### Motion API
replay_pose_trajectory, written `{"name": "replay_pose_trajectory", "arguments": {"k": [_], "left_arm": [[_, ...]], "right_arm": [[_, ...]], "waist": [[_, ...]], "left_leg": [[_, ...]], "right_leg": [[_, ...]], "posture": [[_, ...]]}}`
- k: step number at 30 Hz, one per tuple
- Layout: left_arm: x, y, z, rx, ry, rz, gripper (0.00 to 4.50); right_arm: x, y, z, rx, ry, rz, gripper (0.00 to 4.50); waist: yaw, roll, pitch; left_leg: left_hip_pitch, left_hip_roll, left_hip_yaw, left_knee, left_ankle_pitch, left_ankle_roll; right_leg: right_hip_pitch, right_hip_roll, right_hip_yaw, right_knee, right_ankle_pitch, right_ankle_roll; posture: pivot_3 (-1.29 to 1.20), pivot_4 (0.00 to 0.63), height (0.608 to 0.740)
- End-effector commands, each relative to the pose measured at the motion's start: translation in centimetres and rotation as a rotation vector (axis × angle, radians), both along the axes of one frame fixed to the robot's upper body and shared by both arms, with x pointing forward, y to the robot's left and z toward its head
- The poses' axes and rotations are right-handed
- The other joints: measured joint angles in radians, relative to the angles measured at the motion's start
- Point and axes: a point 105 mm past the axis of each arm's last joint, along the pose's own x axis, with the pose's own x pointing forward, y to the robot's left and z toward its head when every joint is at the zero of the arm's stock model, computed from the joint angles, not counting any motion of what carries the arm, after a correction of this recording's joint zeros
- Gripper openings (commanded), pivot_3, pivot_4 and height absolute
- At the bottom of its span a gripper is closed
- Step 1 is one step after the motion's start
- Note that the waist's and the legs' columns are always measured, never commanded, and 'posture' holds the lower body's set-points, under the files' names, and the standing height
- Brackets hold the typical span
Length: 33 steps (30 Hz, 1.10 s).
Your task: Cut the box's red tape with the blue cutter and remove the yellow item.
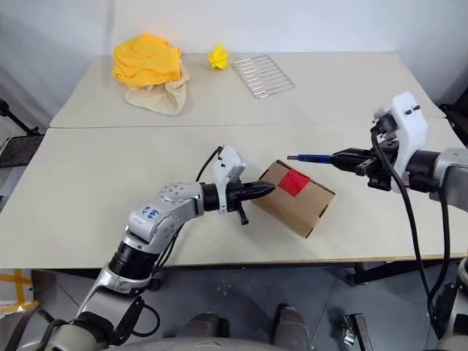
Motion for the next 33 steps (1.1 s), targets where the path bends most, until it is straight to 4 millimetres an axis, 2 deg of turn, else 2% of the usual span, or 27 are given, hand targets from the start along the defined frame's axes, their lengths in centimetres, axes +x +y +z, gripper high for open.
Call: {"name": "replay_pose_trajectory", "arguments": {"k": [1,10,18,23,33], "left_arm": [[-0.5,-0.4,0.4,0.002,-0.05,-0.024,0.0],[-0.4,-0.4,-0.2,0.027,-0.043,-0.026,0.0],[-0.3,-0.3,-0.3,0.039,-0.044,-0.031,0.0],[-0.2,-0.3,-0.3,0.044,-0.043,-0.031,0.0],[0.5,-0.5,-0.9,0.078,0.006,0.007,0.0]], "right_arm": [[-0.2,0.4,1.1,0.003,-0.064,0.012,0.16],[0.0,1.1,0.3,0.006,-0.039,0.041,0.16],[0.1,0.8,-1.4,-0.03,0.007,0.021,0.16],[0.1,0.6,-1.5,-0.035,0.008,0.015,0.16],[-0.7,-0.1,-1.8,-0.153,0.078,0.043,0.16]], "waist": [[0.0,0.0,0.0],[0.001,0.0,0.0],[0.0,0.0,0.0],[0.001,0.0,0.0],[0.005,0.0,0.0]], "left_leg": [[0.0,0.0,0.0,0.0,0.0,0.0],[0.0,0.0,0.0,0.0,0.0,0.0],[0.0,0.0,0.0,0.0,0.0,0.0],[0.0,0.0,0.0,0.0,0.0,0.0],[0.001,0.0,0.0,0.001,0.0,0.001]], "right_leg": [[0.0,0.0,0.0,0.0,0.0,0.0],[0.0,0.0,0.0,0.0,0.0,0.0],[0.0,0.0,0.0,0.0,0.0,0.0],[0.0,0.0,0.0,0.0,0.0,0.0],[0.002,0.0,0.0,0.0,0.0,0.0]], "posture": [[0.0,0.15,0.74],[0.0,0.15,0.74],[0.0,0.15,0.74],[0.0,0.15,0.74],[0.0,0.15,0.74]]}}
